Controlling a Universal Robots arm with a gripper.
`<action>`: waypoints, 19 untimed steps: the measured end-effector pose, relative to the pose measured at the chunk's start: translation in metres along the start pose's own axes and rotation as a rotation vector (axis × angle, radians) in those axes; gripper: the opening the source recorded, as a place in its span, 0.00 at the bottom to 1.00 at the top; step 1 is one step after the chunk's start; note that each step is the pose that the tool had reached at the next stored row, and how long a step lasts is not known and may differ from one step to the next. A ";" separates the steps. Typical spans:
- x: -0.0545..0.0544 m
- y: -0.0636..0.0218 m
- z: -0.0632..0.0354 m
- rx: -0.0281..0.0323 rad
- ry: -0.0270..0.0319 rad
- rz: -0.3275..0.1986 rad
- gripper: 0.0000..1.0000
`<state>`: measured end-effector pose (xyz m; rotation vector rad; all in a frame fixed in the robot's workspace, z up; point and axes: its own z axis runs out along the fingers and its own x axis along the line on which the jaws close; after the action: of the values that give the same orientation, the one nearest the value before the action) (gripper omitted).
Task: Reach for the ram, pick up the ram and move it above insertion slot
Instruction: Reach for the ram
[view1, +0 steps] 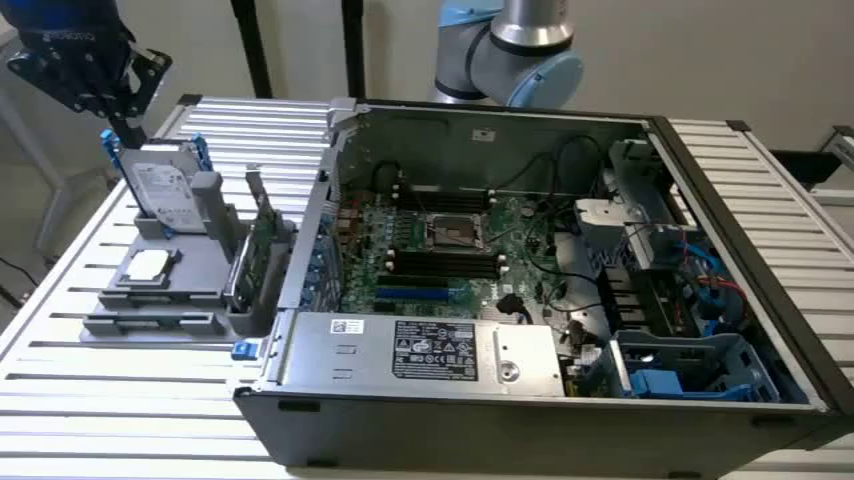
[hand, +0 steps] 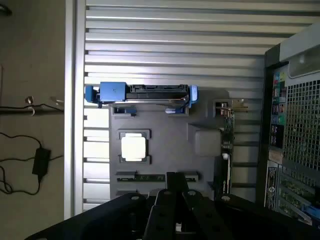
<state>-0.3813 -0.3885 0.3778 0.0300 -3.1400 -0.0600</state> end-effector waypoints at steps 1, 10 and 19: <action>0.000 0.0000 0.0000 0.0000 0.0000 0.000 0.11; 0.000 0.0000 0.0000 0.0000 0.0000 0.000 0.11; 0.001 -0.0305 -0.0012 -0.0010 0.0000 0.000 0.11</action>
<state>-0.3814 -0.4190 0.3778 0.0299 -3.1399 -0.0616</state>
